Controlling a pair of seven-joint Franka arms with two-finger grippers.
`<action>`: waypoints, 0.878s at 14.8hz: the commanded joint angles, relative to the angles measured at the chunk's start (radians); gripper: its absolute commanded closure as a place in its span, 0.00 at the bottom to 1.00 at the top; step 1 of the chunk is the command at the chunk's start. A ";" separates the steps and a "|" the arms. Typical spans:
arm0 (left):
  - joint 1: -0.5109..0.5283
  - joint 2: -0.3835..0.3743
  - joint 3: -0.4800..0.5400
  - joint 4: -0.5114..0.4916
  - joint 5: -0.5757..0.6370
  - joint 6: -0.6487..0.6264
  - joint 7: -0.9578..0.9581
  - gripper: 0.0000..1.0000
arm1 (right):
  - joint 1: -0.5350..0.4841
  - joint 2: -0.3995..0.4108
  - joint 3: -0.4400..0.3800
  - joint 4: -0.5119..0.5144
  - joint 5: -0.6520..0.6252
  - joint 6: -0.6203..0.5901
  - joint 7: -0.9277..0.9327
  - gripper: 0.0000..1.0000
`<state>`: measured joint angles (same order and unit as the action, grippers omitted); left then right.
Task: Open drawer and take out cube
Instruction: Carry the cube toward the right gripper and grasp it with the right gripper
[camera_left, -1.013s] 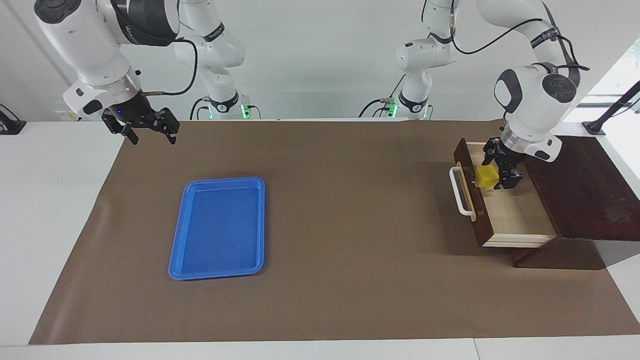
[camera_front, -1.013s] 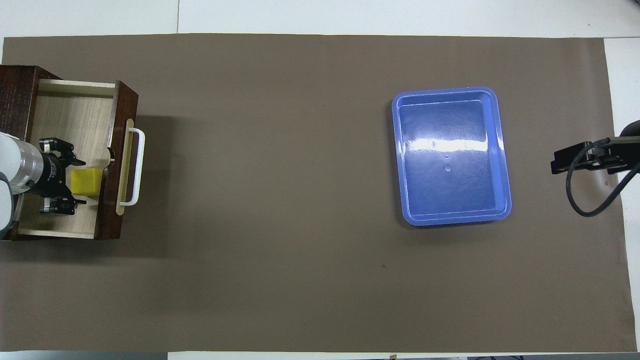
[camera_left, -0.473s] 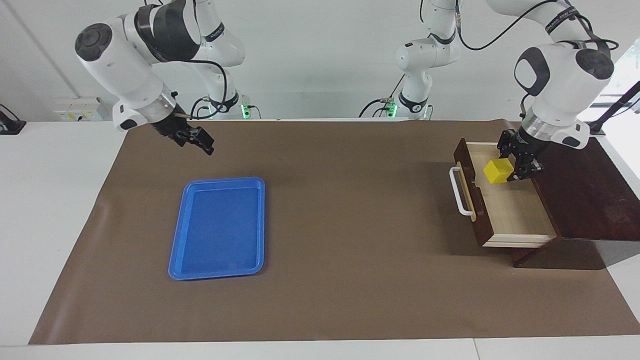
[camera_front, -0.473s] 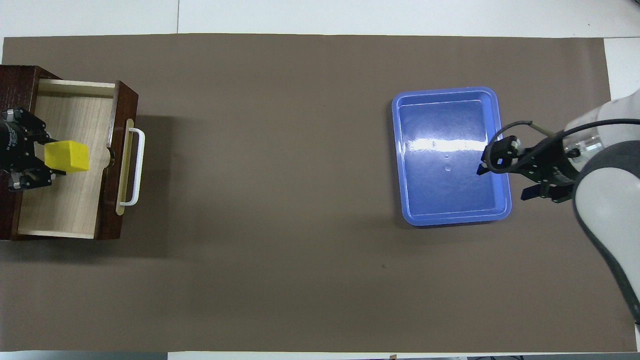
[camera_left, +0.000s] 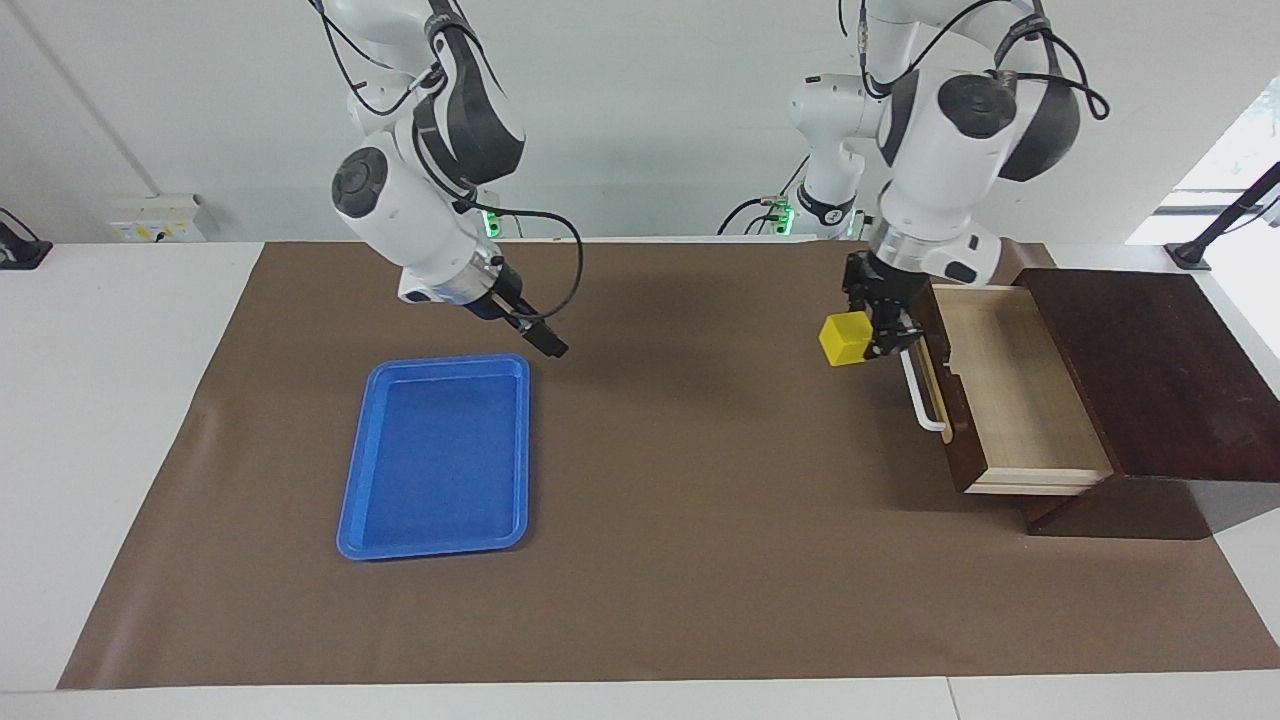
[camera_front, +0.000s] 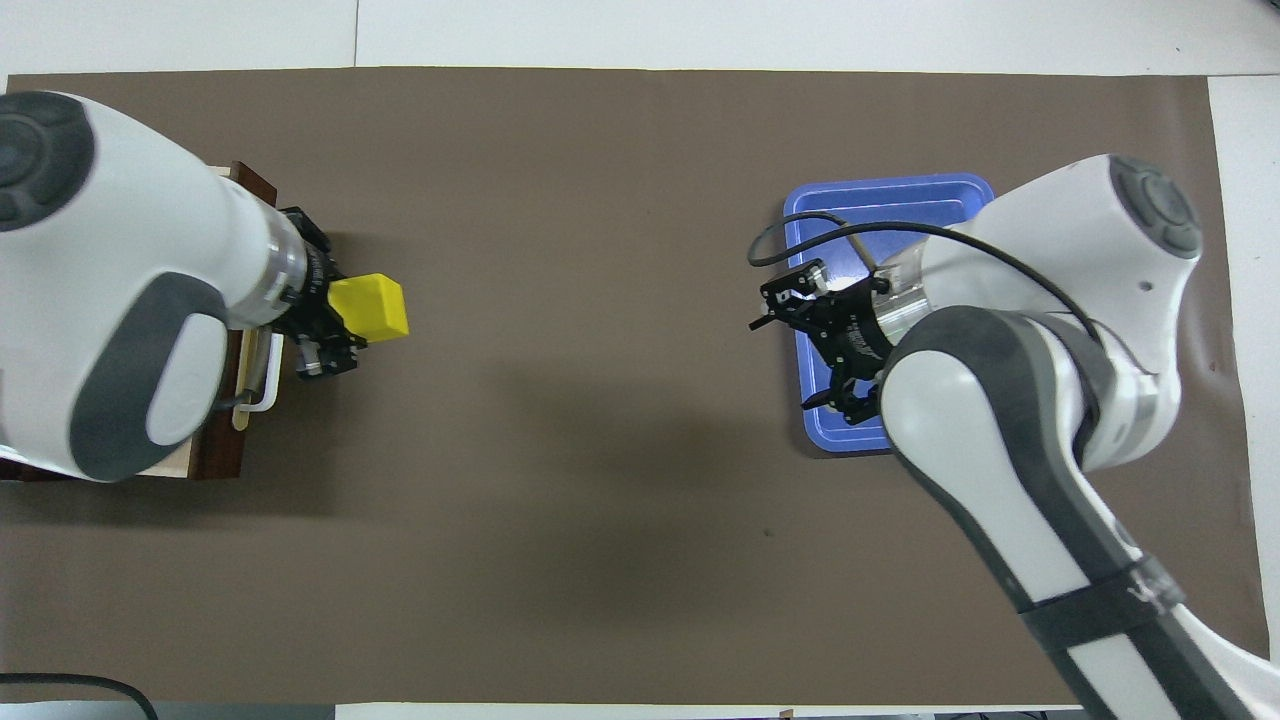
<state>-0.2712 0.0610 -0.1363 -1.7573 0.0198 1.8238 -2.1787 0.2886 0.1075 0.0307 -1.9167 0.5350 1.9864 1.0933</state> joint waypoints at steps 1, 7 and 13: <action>-0.161 0.002 0.021 -0.046 -0.004 0.060 -0.206 1.00 | 0.052 -0.006 -0.005 -0.086 0.126 0.100 0.050 0.00; -0.270 -0.013 0.023 -0.126 -0.003 0.132 -0.380 1.00 | 0.132 0.092 -0.005 -0.094 0.273 0.161 0.099 0.00; -0.296 -0.030 0.023 -0.160 0.005 0.144 -0.378 1.00 | 0.181 0.121 -0.005 -0.082 0.428 0.213 0.123 0.00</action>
<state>-0.5491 0.0685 -0.1310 -1.8765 0.0200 1.9422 -2.5426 0.4505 0.2213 0.0296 -2.0098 0.9073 2.1723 1.1819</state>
